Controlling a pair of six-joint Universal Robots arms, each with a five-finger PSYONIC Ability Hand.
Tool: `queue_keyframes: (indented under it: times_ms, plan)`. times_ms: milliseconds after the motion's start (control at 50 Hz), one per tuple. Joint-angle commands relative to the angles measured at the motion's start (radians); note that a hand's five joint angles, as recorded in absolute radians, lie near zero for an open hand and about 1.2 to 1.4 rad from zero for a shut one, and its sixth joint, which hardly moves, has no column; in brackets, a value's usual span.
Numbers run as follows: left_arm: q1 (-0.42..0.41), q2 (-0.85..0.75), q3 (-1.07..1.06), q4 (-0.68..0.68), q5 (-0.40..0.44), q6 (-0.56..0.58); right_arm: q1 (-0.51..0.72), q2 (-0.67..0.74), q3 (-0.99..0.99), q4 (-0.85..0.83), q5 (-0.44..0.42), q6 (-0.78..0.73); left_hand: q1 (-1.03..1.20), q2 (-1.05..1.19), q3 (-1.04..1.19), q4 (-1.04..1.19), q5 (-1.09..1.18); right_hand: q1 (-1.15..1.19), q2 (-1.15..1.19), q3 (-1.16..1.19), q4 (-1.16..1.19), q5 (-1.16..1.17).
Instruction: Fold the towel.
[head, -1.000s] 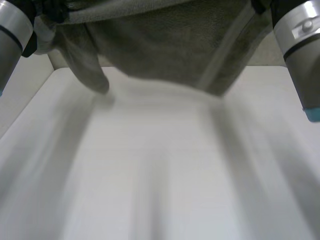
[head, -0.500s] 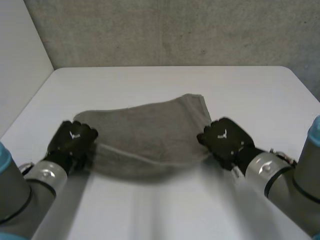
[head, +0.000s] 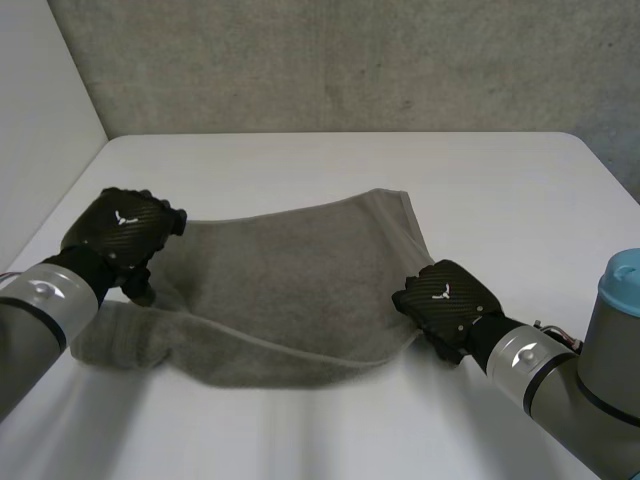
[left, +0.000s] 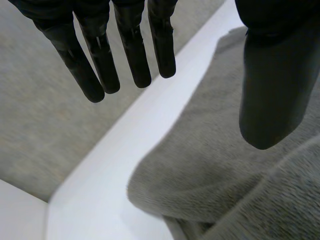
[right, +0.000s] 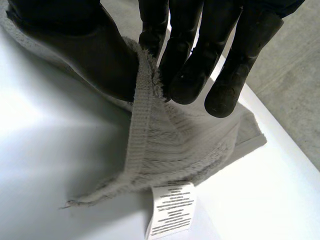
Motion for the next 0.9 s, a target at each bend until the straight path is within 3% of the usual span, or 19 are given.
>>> queue_keyframes:
  times_ms: [20, 160, 360, 640, 760, 900]
  plan:
    - [0.035, -0.159, 0.097, -0.147, 0.068, -0.002, -0.002, 0.016, 0.000, 0.000, 0.000, 0.000, -0.119, -0.113, -0.110, -0.116, -0.270, 0.079, 0.078, 0.058, 0.067, 0.063]
    - [0.061, -0.262, 0.176, -0.270, 0.079, 0.003, -0.020, 0.029, 0.000, 0.000, -0.002, 0.000, -0.186, -0.180, -0.178, -0.184, -0.338, 0.079, 0.078, 0.058, 0.067, 0.063]
    - [0.111, -0.307, 0.248, -0.416, 0.071, -0.002, -0.023, 0.042, 0.000, 0.000, -0.002, -0.002, -0.104, -0.098, -0.096, -0.102, -0.256, 0.079, 0.078, 0.058, 0.067, 0.063]
    - [0.188, -0.219, 0.194, -0.428, 0.065, -0.004, -0.023, 0.045, -0.003, 0.000, -0.002, -0.002, 0.151, 0.157, 0.160, 0.154, 0.000, 0.079, 0.078, 0.058, 0.067, 0.063]
    - [0.190, -0.192, 0.140, -0.425, 0.068, -0.004, -0.032, 0.051, -0.005, 0.000, -0.002, -0.002, 0.160, 0.166, 0.169, 0.163, 0.009, 0.079, 0.078, 0.058, 0.067, 0.063]
    - [0.177, -0.187, 0.093, -0.417, 0.067, 0.001, -0.036, 0.059, -0.009, 0.000, 0.011, -0.003, 0.322, 0.328, 0.330, 0.324, 0.170, 0.079, 0.078, 0.058, 0.067, 0.063]
